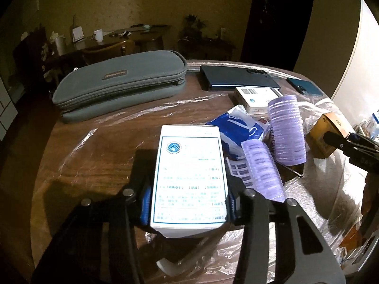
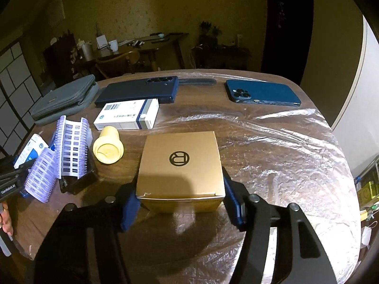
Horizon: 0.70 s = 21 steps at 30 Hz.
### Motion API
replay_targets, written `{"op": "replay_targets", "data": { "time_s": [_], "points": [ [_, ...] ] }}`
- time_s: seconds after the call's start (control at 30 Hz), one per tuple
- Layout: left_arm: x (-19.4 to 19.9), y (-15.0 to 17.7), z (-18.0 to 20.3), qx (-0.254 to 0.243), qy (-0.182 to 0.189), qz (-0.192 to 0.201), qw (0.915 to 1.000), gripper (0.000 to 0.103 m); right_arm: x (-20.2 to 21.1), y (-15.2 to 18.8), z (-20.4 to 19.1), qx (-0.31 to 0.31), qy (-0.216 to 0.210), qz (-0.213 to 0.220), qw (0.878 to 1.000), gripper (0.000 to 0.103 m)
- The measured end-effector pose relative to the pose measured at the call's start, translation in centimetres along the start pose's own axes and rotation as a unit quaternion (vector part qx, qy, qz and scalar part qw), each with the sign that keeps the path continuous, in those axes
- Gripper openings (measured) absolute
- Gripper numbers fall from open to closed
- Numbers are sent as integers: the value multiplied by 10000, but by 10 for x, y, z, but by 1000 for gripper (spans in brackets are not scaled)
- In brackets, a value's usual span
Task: Collect trash
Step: 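Grasp the white medicine box with the left tool while the right tool grasps the brown cardboard box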
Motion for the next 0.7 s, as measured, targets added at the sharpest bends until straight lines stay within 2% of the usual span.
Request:
{"op": "replay_targets", "data": {
  "time_s": [0.3,0.7],
  "points": [
    [21,-6,-5,97,30,176,9998,47,24,1,1,-316,-322,127,9989,58],
    [53,-4,14,-7,369,270,9990,47,63,4,-12,-321,-644,227,9971,58]
  ]
}}
Point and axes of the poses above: each gripper's, at about its wrist camera, not at the fingertips, and x roughly against the way its jaws point, z to its right, y to its underside, the point moved 6 cm from there along -x, roughly the way its jaws point, and after that the axes turned 13 degrees about z, right-handed, at the moved point
